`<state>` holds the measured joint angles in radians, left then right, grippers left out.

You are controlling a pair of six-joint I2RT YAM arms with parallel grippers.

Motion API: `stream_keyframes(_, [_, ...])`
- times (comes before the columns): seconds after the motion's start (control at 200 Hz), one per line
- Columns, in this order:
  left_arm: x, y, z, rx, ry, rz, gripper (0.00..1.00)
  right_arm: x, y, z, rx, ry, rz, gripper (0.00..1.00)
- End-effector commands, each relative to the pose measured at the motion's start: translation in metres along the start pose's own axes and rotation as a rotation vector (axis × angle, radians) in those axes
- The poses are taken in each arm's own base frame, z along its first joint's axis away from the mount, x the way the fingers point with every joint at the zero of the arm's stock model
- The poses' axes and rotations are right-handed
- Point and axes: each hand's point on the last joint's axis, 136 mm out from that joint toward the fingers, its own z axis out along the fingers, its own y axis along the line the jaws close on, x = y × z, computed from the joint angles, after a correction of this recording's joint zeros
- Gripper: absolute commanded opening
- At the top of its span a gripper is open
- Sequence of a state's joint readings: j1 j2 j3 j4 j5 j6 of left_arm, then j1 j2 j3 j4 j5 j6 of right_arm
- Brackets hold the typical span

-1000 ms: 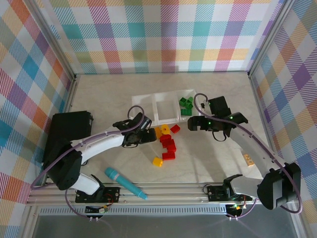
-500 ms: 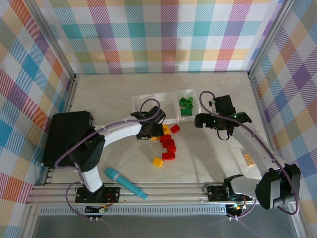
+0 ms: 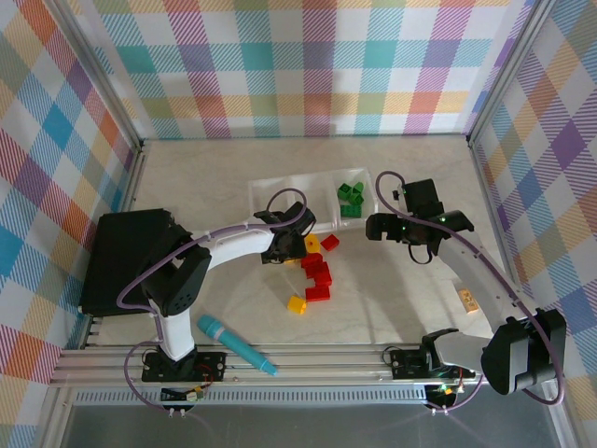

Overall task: Sort the legos into containers by color
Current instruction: Pick up the lego from the center of the table.

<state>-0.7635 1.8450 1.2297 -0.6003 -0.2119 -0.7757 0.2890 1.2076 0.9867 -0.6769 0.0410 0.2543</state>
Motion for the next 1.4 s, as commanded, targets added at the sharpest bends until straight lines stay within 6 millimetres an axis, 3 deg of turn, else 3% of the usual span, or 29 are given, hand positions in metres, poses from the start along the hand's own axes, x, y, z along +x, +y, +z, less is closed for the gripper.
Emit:
stream_keyframes(0.0, [-0.004, 0.004, -0.002, -0.025, -0.022, -0.015, 0.66, 0.004, 0.002, 0.002, -0.019, 0.013, 0.016, 0.99])
stream_keyframes(0.27, [-0.003, 0.011, 0.003, -0.045, -0.012, -0.029, 0.58, 0.004, 0.003, 0.002, -0.024, 0.014, 0.015, 0.99])
stream_keyframes(0.55, [0.000, 0.019, 0.011, -0.054, -0.004, -0.064, 0.64, 0.005, 0.002, 0.002, -0.022, 0.018, 0.014, 0.99])
stream_keyframes(0.98, [0.003, 0.024, 0.015, -0.036, 0.005, -0.087, 0.43, 0.006, 0.001, 0.005, -0.013, 0.028, 0.016, 0.99])
stream_keyframes(1.195, [-0.001, 0.020, 0.005, 0.009, -0.012, -0.089, 0.33, 0.005, 0.000, 0.004, -0.011, 0.022, 0.015, 0.99])
stream_keyframes(1.395, [-0.010, 0.008, -0.024, 0.094, -0.040, -0.053, 0.28, 0.005, 0.000, 0.003, -0.006, 0.019, 0.016, 0.99])
